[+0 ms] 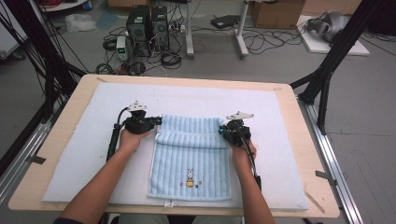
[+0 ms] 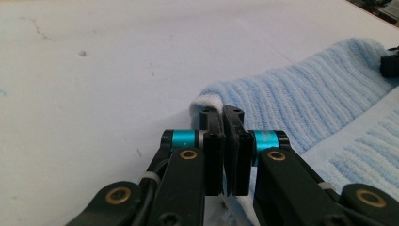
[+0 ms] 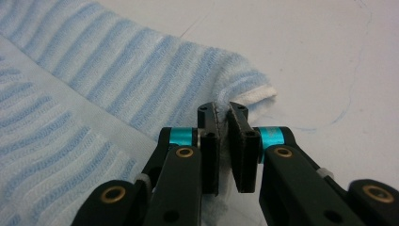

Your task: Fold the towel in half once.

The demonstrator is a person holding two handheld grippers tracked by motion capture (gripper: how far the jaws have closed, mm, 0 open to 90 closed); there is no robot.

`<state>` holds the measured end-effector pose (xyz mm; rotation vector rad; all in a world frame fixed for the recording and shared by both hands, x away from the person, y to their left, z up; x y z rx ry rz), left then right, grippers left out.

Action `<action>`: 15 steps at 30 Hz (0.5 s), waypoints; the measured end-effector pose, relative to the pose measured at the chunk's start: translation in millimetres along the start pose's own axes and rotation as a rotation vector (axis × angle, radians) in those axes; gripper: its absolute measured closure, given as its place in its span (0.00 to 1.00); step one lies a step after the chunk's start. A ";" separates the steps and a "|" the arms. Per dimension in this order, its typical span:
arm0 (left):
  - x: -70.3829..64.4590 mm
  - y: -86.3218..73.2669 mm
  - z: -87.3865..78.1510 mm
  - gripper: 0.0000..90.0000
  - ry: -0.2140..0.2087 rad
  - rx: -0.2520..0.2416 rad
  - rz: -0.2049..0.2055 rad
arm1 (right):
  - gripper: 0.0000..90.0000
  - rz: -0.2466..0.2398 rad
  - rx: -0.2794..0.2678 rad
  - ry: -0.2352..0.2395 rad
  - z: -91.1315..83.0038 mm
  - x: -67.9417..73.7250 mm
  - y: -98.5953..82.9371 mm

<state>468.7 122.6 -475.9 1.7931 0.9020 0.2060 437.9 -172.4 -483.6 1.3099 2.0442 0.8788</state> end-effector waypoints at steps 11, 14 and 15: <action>8.7 7.6 10.4 0.96 0.017 0.027 -0.018 | 0.92 0.031 -0.004 -0.046 14.1 -9.2 16.5; 9.1 1.6 12.0 0.95 0.018 0.061 -0.054 | 0.92 0.033 -0.003 -0.045 17.9 -11.7 15.8; 10.2 0.7 11.8 0.89 0.028 0.067 -0.073 | 0.90 0.042 0.005 -0.045 18.3 -11.3 14.8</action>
Point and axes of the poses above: each handheld gripper's, and its own axes: z roughly forward along the jaws, y roughly out of its top, x roughly to its left, the point moved 7 cm from there along z, roughly forward along the jaws, and after that the axes turned 10 degrees about -y, right-handed, at the moved point
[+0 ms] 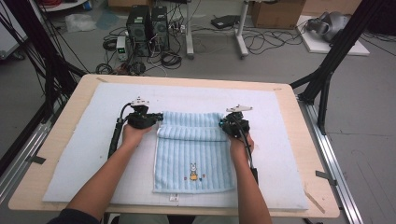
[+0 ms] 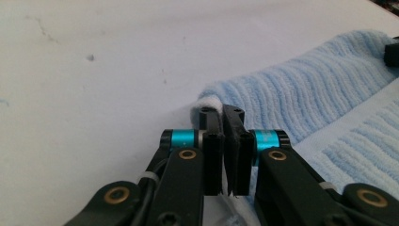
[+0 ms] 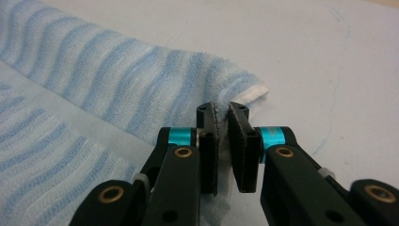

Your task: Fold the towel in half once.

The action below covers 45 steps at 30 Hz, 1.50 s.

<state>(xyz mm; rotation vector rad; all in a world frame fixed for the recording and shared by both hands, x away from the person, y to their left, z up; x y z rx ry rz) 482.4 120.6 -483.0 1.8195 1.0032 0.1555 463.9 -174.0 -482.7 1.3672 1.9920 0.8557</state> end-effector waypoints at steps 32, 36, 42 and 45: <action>-36.1 -25.1 -9.2 0.94 -0.099 0.056 0.144 | 0.60 0.032 0.076 0.200 -20.7 -1.6 -18.4; -40.9 -26.2 -16.1 0.95 -0.121 0.030 0.128 | 0.82 0.014 0.095 0.222 -22.5 -1.6 -20.9; -49.0 -28.6 -26.0 0.95 -0.162 -0.008 0.099 | 0.91 -0.053 0.072 0.196 -33.4 1.7 -20.0; -53.5 -28.8 -31.4 0.95 -0.172 -0.015 0.102 | 0.91 -0.066 0.055 0.193 -38.0 3.0 -24.1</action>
Point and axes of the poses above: each handheld gripper's, and its own axes: z roughly forward along the jaws, y roughly out of its top, x roughly to its left, the point moved 7 cm from there along z, roughly forward along the jaws, and after that the axes turned 10 degrees about -y, right-handed, at the moved point
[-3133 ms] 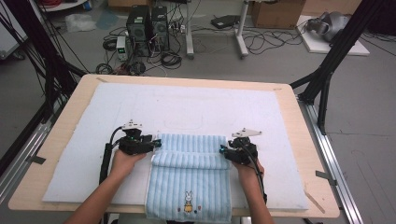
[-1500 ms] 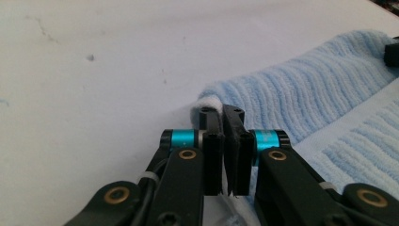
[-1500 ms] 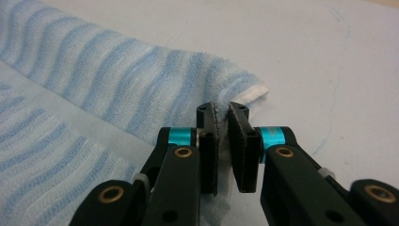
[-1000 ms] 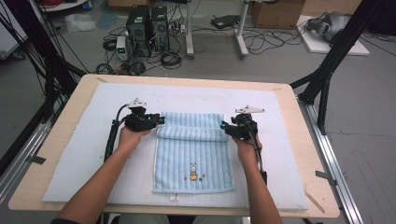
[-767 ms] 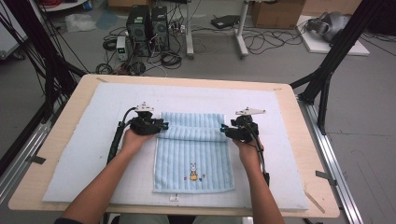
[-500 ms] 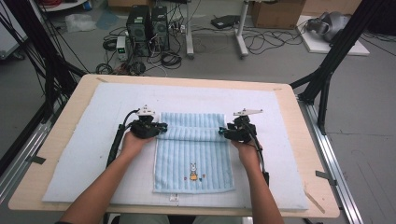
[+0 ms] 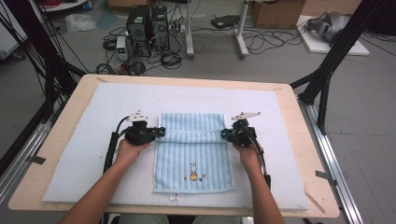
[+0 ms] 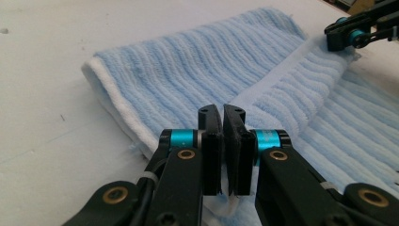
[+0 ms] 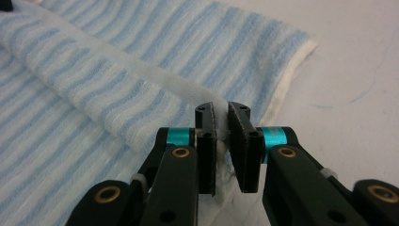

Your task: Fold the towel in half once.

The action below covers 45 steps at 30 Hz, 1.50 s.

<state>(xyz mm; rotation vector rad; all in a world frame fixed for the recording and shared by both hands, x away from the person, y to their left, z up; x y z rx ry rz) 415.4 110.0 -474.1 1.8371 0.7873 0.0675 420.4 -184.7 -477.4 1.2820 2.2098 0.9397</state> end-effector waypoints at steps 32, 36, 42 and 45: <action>-78.9 -36.3 -42.0 0.95 -0.106 -0.045 0.017 | 0.91 0.012 -0.117 0.009 -72.5 37.7 -56.8; -85.7 -43.0 -43.5 0.95 -0.114 -0.032 0.021 | 0.91 -0.001 -0.108 0.015 -79.5 41.0 -63.9; -90.3 -53.2 -44.7 0.93 -0.137 0.021 0.016 | 0.85 -0.029 -0.076 0.024 -86.5 45.9 -74.3; -84.4 -50.4 -46.7 0.69 -0.112 -0.002 -0.032 | 0.76 -0.021 -0.081 0.013 -90.5 43.8 -75.3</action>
Point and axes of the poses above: each handheld gripper's, and its own axes: z roughly forward along the jaws, y roughly out of its top, x roughly to its left, the point moved 7 cm from there along z, roughly forward along the jaws, and after that the axes turned 10 degrees about -y, right-handed, at the moved point
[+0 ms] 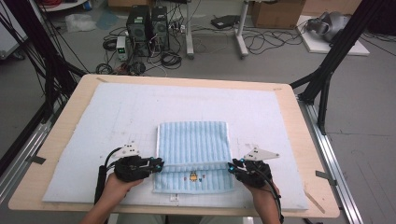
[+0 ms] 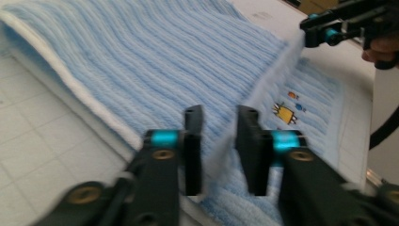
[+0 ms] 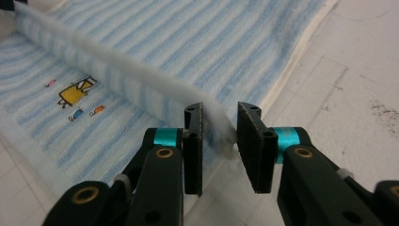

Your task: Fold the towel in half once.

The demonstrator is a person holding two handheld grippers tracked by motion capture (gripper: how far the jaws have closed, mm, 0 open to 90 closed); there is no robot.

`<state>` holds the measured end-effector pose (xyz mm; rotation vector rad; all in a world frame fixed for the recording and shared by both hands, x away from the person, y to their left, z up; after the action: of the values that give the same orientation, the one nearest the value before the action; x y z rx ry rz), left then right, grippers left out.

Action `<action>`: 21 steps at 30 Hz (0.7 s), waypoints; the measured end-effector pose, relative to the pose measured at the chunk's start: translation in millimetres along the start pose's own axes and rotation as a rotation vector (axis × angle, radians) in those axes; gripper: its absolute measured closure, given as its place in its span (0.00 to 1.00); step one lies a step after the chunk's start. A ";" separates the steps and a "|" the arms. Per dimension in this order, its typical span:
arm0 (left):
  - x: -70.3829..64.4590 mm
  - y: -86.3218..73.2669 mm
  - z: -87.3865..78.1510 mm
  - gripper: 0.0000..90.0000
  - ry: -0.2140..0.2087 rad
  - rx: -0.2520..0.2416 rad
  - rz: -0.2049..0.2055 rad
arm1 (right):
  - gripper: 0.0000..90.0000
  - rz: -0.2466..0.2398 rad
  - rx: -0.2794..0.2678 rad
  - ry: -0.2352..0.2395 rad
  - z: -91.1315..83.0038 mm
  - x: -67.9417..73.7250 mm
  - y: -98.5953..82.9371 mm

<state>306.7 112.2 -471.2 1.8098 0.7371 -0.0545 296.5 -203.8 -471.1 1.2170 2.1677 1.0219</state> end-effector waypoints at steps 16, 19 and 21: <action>58.1 15.4 -5.7 0.53 0.150 -0.036 -0.131 | 0.60 0.078 -0.064 -0.071 19.5 -20.5 18.7; 71.0 20.9 0.7 0.51 0.184 -0.054 -0.160 | 0.57 0.078 -0.061 -0.091 31.8 -24.4 25.7; 77.5 22.9 5.1 0.50 0.199 -0.039 -0.171 | 0.59 0.071 -0.053 -0.109 40.7 -27.7 29.0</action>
<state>382.1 138.8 -483.7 1.7281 1.0264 0.0279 353.5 -202.3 -473.2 1.3019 2.0157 1.0107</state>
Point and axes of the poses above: each handheld gripper's, and its own axes: z roughly forward along the jaws, y roughly out of its top, x roughly to its left, the point moved 7 cm from there along z, roughly forward along the jaws, and after that the axes turned 10 degrees about -y, right-handed, at the moved point
